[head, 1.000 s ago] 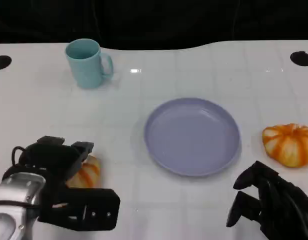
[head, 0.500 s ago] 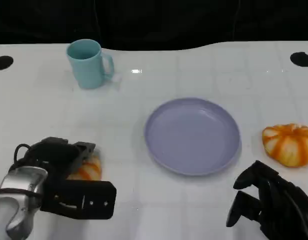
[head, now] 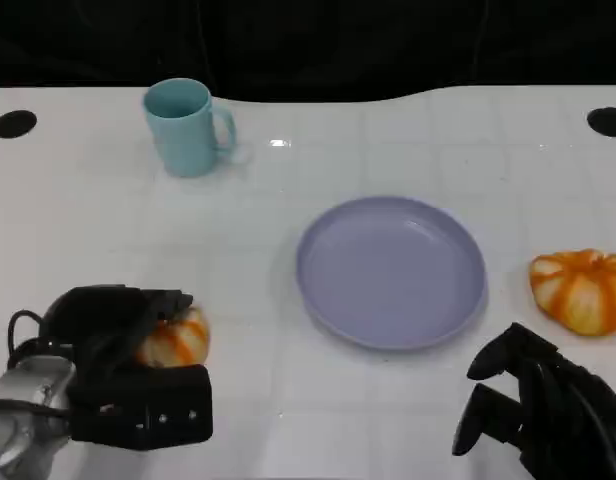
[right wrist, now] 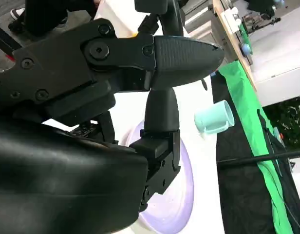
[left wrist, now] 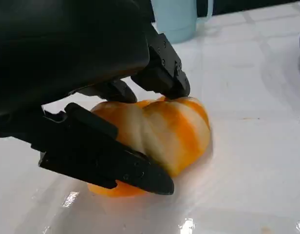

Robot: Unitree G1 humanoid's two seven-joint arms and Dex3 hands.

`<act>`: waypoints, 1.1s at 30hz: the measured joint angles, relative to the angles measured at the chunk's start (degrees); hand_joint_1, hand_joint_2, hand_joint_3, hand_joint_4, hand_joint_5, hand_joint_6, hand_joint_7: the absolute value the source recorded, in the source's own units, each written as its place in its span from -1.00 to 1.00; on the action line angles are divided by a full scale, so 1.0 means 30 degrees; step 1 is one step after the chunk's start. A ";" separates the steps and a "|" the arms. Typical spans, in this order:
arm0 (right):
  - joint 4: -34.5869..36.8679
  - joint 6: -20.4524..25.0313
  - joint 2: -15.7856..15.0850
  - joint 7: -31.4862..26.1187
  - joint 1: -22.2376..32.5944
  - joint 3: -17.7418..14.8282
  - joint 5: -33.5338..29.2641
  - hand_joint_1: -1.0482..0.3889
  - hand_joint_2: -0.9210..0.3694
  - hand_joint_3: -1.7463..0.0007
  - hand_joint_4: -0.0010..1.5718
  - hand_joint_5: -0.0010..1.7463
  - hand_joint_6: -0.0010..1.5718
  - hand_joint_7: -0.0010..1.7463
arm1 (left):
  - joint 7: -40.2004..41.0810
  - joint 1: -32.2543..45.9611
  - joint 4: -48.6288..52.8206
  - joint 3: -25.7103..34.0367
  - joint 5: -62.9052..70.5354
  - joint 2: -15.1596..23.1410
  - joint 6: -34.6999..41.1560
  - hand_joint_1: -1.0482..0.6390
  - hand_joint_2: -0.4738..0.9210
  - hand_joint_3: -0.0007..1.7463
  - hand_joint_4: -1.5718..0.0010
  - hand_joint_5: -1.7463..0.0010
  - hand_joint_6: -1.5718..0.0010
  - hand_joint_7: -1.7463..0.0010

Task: Grasp the bread from the table and place it into the plate.

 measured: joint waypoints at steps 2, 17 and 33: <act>-0.0096 -0.0034 -0.0006 0.0000 0.0010 0.0055 -0.0081 -0.27 -1.00 0.43 -0.23 1.00 -0.53 0.95 | 0.1199 -0.0279 0.1019 -0.0014 -0.0021 -0.0237 -0.0483 -0.04 1.00 -0.65 -0.01 -0.72 -0.47 0.85; -0.0120 0.0038 -0.0001 -0.0029 -0.0081 0.0049 0.0009 -0.29 -1.00 0.44 -0.20 1.00 -0.50 0.95 | 0.5833 -0.1191 0.4778 0.0689 -0.2291 -0.1381 -0.3941 0.00 0.52 0.24 -0.10 -1.00 0.13 -1.00; 0.0248 -0.0001 -0.0001 -0.0005 -0.0177 0.0051 -0.0073 -0.28 -1.00 0.44 -0.20 1.00 -0.50 0.95 | 0.0988 -0.1140 -0.0523 0.2190 -0.5264 -0.1745 -0.2389 0.00 0.42 0.36 -0.08 -1.00 0.11 -1.00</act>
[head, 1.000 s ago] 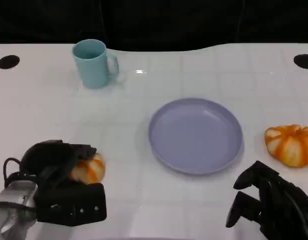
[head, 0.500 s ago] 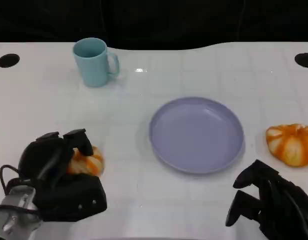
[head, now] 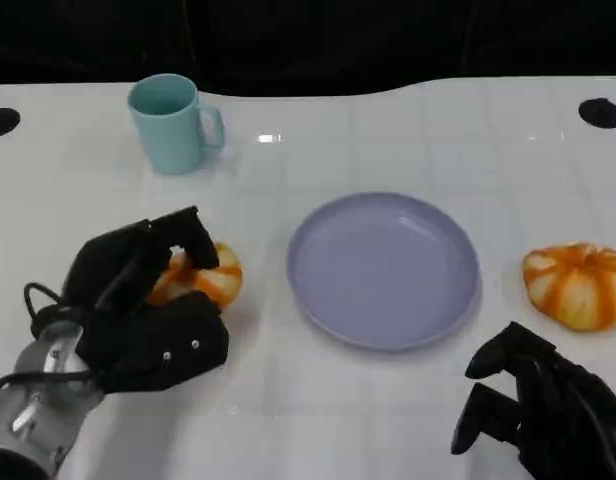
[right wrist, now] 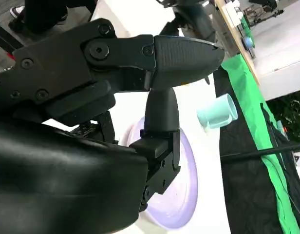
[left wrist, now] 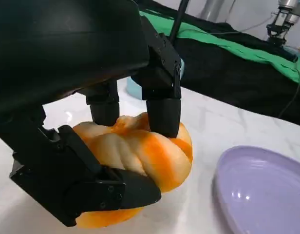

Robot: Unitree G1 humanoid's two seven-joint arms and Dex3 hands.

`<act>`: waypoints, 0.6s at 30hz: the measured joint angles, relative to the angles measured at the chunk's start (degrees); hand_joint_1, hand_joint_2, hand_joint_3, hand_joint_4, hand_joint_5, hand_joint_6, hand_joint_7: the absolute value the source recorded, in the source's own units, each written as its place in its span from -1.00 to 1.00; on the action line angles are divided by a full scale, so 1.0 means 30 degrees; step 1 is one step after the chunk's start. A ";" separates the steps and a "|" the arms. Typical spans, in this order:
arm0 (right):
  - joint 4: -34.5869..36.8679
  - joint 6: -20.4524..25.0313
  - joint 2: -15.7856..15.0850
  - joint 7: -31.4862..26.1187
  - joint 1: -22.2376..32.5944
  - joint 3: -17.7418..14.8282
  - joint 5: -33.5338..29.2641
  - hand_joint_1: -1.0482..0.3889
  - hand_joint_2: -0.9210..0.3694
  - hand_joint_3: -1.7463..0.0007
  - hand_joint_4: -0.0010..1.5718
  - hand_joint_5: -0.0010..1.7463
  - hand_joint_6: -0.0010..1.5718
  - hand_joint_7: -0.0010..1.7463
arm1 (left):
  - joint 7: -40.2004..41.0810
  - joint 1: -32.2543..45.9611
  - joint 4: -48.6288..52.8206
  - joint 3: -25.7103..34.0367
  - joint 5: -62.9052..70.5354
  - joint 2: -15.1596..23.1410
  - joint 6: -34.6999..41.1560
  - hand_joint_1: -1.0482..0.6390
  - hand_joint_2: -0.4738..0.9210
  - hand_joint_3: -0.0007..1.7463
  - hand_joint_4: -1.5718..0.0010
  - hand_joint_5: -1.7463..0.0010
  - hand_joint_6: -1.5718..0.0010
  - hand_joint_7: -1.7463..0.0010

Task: Grasp the bread from the table and place it into the plate.

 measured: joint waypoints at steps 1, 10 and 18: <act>0.0016 -0.0016 0.0002 0.0005 -0.0005 0.0000 0.0011 -0.28 -1.00 0.44 -0.20 1.00 -0.51 0.94 | -0.0252 0.0002 -0.0246 0.0035 -0.0041 0.0000 0.0181 0.00 0.39 0.39 -0.08 -1.00 0.11 -1.00; 0.0110 -0.0168 0.0101 0.0018 -0.0012 0.0111 -0.0236 -0.27 -1.00 0.44 -0.17 1.00 -0.48 0.95 | -0.1369 -0.0349 -0.1764 0.0258 -0.0575 -0.0195 0.0726 -0.02 0.34 0.45 -0.14 -1.00 0.05 -1.00; 0.0198 -0.0393 0.0163 0.0023 0.0023 0.0165 -0.0243 -0.29 -1.00 0.43 -0.19 1.00 -0.48 0.94 | -0.1363 -0.1012 -0.2166 -0.0064 -0.0270 -0.0868 0.0821 0.02 0.30 0.45 -0.14 -1.00 0.06 -1.00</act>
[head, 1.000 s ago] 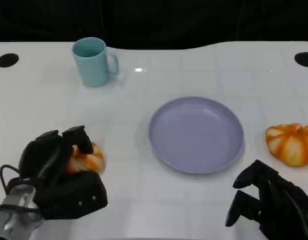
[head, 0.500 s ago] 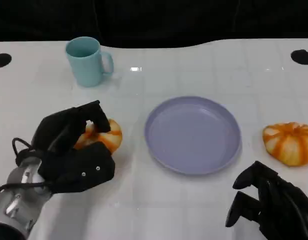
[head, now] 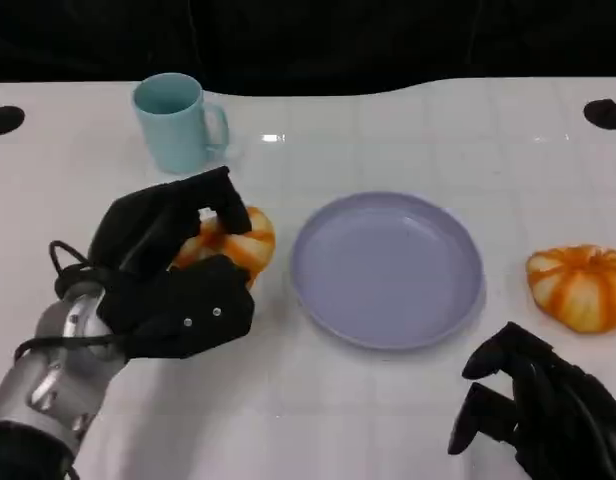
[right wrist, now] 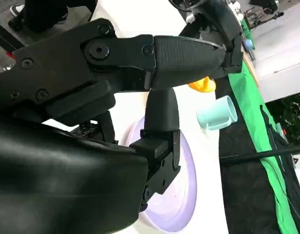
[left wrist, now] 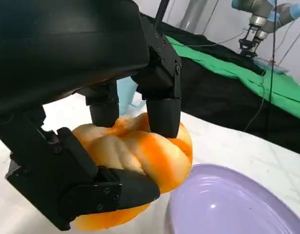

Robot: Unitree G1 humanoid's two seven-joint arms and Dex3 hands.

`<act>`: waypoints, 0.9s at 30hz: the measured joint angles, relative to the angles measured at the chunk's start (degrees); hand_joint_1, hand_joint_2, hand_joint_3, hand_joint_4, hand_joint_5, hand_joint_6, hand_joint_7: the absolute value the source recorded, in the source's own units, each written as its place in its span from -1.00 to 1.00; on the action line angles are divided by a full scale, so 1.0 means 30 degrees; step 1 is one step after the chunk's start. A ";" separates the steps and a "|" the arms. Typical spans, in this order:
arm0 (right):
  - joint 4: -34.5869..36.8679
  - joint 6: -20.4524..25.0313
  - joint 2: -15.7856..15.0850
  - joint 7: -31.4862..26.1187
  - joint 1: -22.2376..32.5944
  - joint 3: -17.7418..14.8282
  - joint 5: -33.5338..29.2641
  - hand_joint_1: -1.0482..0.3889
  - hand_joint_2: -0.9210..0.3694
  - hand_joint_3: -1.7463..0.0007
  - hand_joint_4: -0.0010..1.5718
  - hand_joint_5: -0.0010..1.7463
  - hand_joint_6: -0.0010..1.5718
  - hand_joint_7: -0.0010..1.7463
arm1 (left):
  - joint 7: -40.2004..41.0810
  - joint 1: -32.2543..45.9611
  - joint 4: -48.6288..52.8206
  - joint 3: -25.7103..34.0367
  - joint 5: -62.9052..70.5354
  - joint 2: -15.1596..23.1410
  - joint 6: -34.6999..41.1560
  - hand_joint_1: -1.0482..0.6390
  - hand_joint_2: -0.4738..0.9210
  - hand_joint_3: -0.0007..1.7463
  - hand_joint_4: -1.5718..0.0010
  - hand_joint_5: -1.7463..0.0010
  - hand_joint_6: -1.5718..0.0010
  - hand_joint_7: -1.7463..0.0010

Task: Grasp the bread from the table and place it into the plate.

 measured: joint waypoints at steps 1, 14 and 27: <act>0.0000 0.0000 0.0001 0.0000 0.0005 0.0000 0.0000 -0.28 -1.00 0.43 -0.19 1.00 -0.49 0.94 | 0.0008 -0.0143 0.0011 -0.0063 0.0142 -0.0134 -0.0001 0.03 0.28 0.44 -0.14 -1.00 0.05 -1.00; -0.0021 0.0011 0.0038 -0.0006 0.0188 -0.0009 0.0040 -0.27 -1.00 0.44 -0.19 1.00 -0.49 0.94 | 0.1817 -0.2156 0.2176 -0.1049 0.1940 -0.1597 -0.1448 0.08 0.24 0.52 -0.17 -1.00 0.07 -1.00; -0.0085 0.0065 0.0009 0.0052 0.0232 -0.0055 0.0067 -0.26 -1.00 0.42 -0.19 1.00 -0.50 0.95 | 0.3368 -0.4046 0.5362 -0.2647 0.2932 -0.3209 -0.2667 0.03 0.29 0.52 -0.20 -1.00 0.09 -1.00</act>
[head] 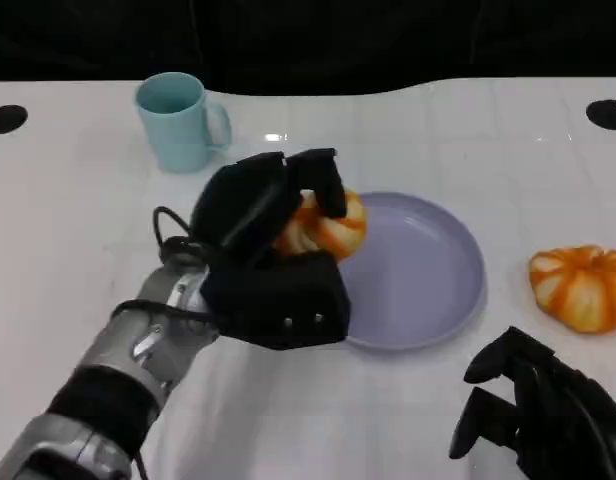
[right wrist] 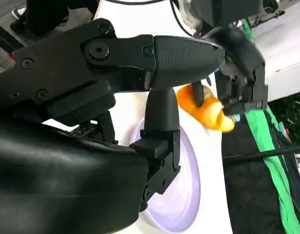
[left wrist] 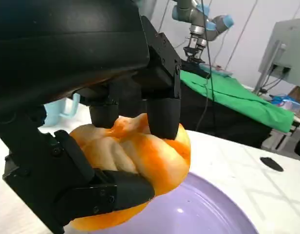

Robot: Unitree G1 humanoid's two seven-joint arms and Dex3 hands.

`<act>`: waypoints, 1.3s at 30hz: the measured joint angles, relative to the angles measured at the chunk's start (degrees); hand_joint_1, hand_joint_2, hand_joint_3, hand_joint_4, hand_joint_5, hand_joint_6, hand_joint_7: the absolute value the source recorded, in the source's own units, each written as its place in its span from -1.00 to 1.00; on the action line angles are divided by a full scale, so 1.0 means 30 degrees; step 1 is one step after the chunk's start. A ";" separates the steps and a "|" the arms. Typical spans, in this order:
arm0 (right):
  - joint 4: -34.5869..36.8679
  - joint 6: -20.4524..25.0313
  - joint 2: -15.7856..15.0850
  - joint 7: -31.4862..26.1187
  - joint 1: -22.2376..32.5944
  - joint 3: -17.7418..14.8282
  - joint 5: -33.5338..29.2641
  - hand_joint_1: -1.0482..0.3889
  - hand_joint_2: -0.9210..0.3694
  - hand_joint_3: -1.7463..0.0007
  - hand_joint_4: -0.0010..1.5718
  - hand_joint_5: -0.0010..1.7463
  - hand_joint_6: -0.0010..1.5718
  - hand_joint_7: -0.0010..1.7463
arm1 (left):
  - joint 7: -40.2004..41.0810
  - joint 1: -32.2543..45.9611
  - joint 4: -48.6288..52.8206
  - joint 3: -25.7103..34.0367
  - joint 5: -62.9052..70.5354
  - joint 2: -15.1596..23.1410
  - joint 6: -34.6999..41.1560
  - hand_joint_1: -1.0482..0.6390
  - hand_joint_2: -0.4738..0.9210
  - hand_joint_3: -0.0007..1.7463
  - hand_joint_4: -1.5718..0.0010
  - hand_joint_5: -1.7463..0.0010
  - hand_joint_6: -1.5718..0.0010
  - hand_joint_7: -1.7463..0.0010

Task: Grasp the bread from the table and place it into the plate.

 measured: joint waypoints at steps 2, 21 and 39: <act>0.0004 -0.0008 -0.0014 0.0072 0.0047 -0.0035 0.0014 -0.27 -1.00 0.43 -0.20 1.00 -0.51 0.95 | 0.0348 -0.0385 0.0703 -0.0302 0.0104 -0.0417 -0.0297 0.03 0.30 0.52 -0.20 -1.00 0.08 -1.00; 0.0008 0.0006 -0.0092 0.0303 0.0479 -0.0221 0.0315 -0.25 -1.00 0.44 -0.22 1.00 -0.54 0.97 | 0.1125 -0.2956 0.4461 -0.1379 0.0505 -0.2298 -0.1080 -0.01 0.33 0.43 -0.16 -1.00 0.12 -1.00; -0.0517 0.0021 -0.0134 0.0300 0.1034 -0.0210 0.0346 -0.26 -1.00 0.44 -0.24 1.00 -0.57 0.98 | -0.2091 -0.3300 0.4856 -0.1881 0.0056 -0.2088 -0.0911 -0.45 1.00 -0.67 0.62 0.34 0.52 0.98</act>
